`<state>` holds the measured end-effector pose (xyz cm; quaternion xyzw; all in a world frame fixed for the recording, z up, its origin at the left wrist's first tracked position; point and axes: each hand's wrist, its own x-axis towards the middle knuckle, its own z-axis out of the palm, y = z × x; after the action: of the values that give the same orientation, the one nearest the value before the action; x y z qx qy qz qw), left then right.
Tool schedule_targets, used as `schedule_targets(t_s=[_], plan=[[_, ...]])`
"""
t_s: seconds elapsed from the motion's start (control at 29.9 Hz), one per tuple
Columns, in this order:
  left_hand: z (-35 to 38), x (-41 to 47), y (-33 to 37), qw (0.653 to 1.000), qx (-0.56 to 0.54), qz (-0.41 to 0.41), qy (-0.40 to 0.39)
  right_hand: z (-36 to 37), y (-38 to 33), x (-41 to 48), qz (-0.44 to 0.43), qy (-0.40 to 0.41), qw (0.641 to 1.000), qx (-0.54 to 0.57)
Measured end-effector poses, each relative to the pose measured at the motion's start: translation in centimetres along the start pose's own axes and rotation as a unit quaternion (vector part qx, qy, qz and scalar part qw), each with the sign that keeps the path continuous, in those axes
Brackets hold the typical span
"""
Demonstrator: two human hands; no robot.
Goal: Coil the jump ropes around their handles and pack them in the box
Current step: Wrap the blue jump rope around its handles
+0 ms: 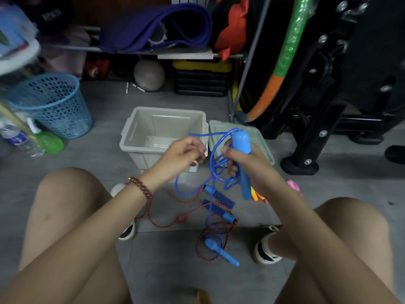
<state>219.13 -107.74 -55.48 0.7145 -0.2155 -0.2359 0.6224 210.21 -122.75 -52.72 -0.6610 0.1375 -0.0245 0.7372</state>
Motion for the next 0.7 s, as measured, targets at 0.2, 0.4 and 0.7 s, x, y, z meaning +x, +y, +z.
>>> schedule_targets(t_s=[0.2,0.4,0.7], plan=[[3.2,-1.1,-4.6,0.966,0.051,-0.025,-0.252,-1.7,-2.1,0.1,0.014,0.019,0.993,0.117],[6.0,-1.8,-8.8,0.949,0.09,-0.072,-0.292,-2.5,-3.1,0.2,-0.006,0.064,0.976,0.206],[3.6,-0.3,-7.2,0.981,0.18,0.052,-0.054,-5.4,-3.3,1.2,-0.059,0.165,0.983,0.048]])
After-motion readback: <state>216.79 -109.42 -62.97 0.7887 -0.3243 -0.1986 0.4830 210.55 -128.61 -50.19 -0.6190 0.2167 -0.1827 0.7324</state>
